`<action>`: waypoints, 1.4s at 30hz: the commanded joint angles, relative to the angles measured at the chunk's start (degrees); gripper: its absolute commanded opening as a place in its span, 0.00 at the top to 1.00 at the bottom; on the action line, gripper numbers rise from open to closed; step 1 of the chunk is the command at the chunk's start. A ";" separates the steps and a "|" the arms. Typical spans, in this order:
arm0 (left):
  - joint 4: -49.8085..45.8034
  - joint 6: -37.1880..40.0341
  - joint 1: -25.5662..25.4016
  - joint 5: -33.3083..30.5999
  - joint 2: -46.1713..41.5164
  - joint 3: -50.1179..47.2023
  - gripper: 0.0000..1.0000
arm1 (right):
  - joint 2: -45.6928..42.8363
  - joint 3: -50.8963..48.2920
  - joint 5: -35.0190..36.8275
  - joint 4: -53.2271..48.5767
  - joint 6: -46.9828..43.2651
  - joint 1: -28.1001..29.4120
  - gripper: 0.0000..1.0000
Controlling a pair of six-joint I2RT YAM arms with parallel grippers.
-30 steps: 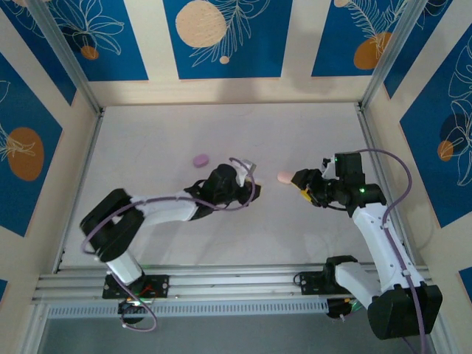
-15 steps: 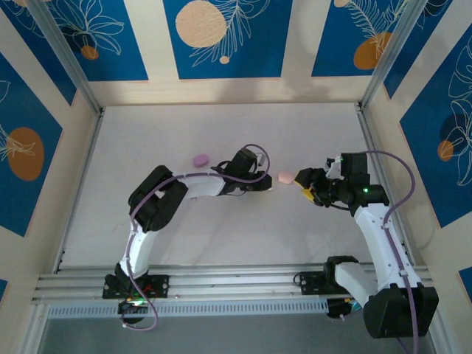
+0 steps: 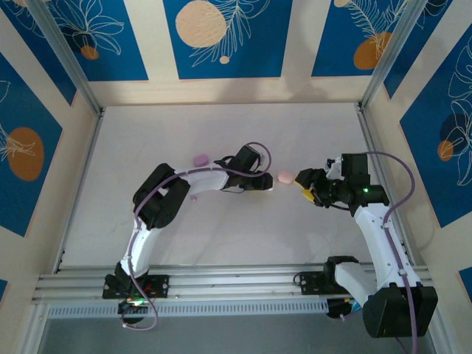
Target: Insert the wireless bluetooth earbuds into the charging case
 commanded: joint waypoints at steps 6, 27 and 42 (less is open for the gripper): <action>-12.55 13.29 1.23 -10.19 -8.87 2.98 0.40 | 0.27 -0.75 -2.17 -0.03 -0.53 -0.47 0.44; -26.97 61.35 21.47 -16.11 -10.86 2.49 0.22 | 0.67 -2.45 -11.79 8.78 -3.16 1.92 0.35; -32.12 66.75 26.33 -4.54 -0.70 11.46 0.23 | 6.17 -0.06 -7.78 9.01 -1.63 6.72 0.33</action>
